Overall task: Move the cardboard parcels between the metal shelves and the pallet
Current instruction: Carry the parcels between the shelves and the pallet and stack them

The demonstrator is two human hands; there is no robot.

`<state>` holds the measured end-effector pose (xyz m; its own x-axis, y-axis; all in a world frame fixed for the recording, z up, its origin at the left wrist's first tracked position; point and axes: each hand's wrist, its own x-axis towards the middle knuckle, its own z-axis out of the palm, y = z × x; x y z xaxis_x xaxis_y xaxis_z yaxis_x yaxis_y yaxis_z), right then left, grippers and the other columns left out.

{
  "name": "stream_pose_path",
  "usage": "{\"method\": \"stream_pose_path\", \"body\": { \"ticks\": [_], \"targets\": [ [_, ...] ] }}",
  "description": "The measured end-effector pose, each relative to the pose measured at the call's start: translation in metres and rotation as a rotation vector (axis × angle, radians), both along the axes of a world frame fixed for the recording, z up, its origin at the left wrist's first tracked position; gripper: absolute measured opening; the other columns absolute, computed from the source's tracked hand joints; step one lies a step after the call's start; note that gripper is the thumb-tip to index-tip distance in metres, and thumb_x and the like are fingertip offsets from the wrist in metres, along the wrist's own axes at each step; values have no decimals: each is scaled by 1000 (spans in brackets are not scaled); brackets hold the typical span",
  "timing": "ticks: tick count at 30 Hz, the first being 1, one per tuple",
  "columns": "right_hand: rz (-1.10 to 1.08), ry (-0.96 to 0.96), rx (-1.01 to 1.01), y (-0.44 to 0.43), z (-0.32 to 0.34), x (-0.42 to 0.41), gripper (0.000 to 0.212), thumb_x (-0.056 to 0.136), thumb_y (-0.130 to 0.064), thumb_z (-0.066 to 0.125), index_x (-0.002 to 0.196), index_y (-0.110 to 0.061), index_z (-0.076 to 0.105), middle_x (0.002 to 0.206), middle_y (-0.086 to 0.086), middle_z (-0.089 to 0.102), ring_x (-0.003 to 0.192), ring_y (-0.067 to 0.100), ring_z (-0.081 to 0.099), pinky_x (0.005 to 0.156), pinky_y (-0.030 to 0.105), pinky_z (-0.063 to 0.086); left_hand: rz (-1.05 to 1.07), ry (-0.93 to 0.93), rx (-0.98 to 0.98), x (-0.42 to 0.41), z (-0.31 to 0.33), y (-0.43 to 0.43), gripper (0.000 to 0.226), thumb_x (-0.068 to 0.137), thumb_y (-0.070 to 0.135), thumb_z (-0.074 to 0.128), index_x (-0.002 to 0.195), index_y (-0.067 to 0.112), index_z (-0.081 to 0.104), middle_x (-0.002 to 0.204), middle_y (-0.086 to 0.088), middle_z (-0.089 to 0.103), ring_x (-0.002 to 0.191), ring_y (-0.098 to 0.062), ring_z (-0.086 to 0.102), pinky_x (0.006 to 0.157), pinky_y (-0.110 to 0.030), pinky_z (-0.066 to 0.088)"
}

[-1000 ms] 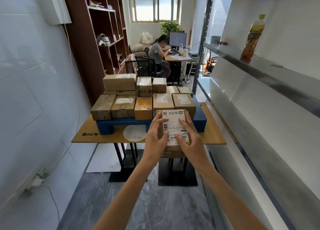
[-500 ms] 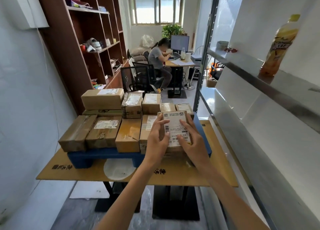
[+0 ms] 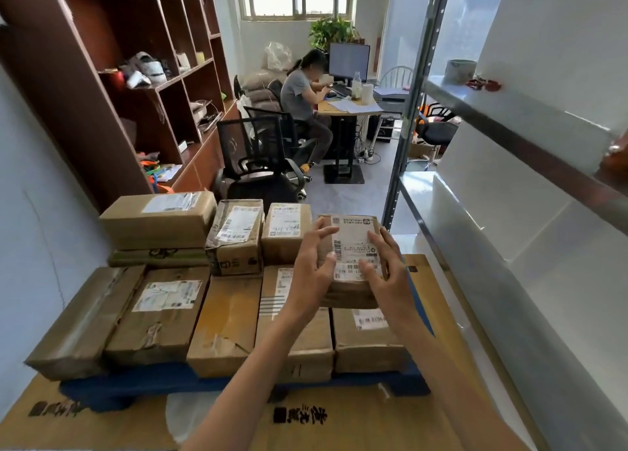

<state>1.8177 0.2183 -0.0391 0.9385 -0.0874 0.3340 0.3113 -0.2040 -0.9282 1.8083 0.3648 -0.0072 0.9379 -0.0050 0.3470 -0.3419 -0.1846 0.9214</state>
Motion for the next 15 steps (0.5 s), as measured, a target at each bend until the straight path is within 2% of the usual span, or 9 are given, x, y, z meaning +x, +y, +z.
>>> {"method": "stream_pose_path", "body": {
  "ticks": [2,5,8,11,15],
  "targets": [
    [-11,4,0,2,-1,36,50,90,-13,61,136,-26,48,149,-7,31,136,19,35,92,42,53,-12,-5,26,37,0,5,42,93,-2,45,132,16,47,153,5,28,138,-7,30,99,-12,41],
    [-14,49,3,2,-3,84,48,90,-17,61,135,-28,49,148,-10,32,133,20,39,91,43,54,-40,23,71,87,0,14,37,97,4,45,132,15,46,153,3,27,137,-7,29,97,-6,38],
    [-60,80,0,0,-3,124,47,91,-12,59,136,-22,48,148,-8,31,132,19,40,88,40,55,14,0,207,136,-3,29,35,97,8,45,131,17,49,148,-2,39,137,-12,33,111,-24,32],
    [-86,126,-74,-2,-17,155,46,91,-11,58,135,-20,48,148,-4,31,132,19,40,91,36,54,108,14,350,178,-15,48,32,95,4,46,126,11,54,133,-5,54,128,-15,45,109,-23,33],
    [-94,166,-224,1,-46,182,48,90,-13,61,135,-21,49,147,0,35,133,19,39,99,42,49,150,65,603,209,-45,70,30,94,6,47,122,12,56,126,-5,55,121,-20,49,103,-28,36]
  ]
}}
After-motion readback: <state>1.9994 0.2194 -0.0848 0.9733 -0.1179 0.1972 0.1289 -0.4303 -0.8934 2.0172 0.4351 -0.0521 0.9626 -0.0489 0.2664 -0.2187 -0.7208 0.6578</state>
